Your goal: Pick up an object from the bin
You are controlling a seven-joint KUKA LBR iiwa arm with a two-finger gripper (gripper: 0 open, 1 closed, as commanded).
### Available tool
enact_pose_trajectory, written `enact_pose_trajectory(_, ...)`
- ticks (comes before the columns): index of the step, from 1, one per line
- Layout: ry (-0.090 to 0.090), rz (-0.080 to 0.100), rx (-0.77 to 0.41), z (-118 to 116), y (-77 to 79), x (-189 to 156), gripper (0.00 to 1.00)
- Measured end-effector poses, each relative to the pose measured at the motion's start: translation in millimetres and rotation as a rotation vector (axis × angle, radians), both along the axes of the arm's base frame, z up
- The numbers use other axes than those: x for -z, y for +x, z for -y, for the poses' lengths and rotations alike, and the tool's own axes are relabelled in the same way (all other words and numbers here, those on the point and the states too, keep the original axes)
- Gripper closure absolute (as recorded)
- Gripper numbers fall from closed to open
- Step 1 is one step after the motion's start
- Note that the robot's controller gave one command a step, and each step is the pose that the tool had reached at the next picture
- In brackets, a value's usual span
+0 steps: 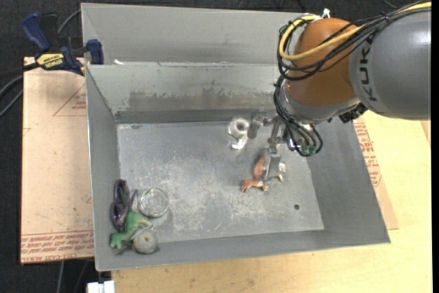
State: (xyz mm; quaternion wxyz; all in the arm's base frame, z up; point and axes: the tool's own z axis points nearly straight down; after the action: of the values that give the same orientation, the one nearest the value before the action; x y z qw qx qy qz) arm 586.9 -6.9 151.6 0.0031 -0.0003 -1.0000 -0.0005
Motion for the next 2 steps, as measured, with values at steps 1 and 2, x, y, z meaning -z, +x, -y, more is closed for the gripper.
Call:
enact_pose_trajectory(1,0.0,0.008,0.0,0,1.6,-5,0.0)
enact_pose_trajectory(2,0.001,0.008,-0.089,20,2.1,46,0.0)
